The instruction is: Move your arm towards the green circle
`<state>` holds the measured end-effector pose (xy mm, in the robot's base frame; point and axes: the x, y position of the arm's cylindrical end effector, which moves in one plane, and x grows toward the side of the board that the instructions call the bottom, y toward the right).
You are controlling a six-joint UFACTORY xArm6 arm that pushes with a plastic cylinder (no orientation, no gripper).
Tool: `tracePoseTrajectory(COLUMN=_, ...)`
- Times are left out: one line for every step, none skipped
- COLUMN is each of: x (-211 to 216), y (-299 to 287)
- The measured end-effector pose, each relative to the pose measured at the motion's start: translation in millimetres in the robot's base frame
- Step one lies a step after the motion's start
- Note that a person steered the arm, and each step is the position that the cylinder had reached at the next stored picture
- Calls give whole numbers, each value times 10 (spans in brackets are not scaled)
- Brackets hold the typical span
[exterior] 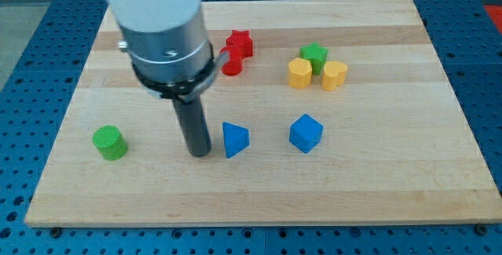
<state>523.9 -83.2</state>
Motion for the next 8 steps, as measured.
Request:
tracePoseTrajectory(x=0, y=167)
tracePoseTrajectory(x=-6, y=525)
tracePoseTrajectory(x=-59, y=925)
tracePoseTrajectory(x=-59, y=934)
tracePoseTrajectory(x=-57, y=924)
tracePoseTrajectory(x=37, y=414)
tracePoseTrajectory(x=-191, y=-78)
tracePoseTrajectory(x=-1012, y=-508)
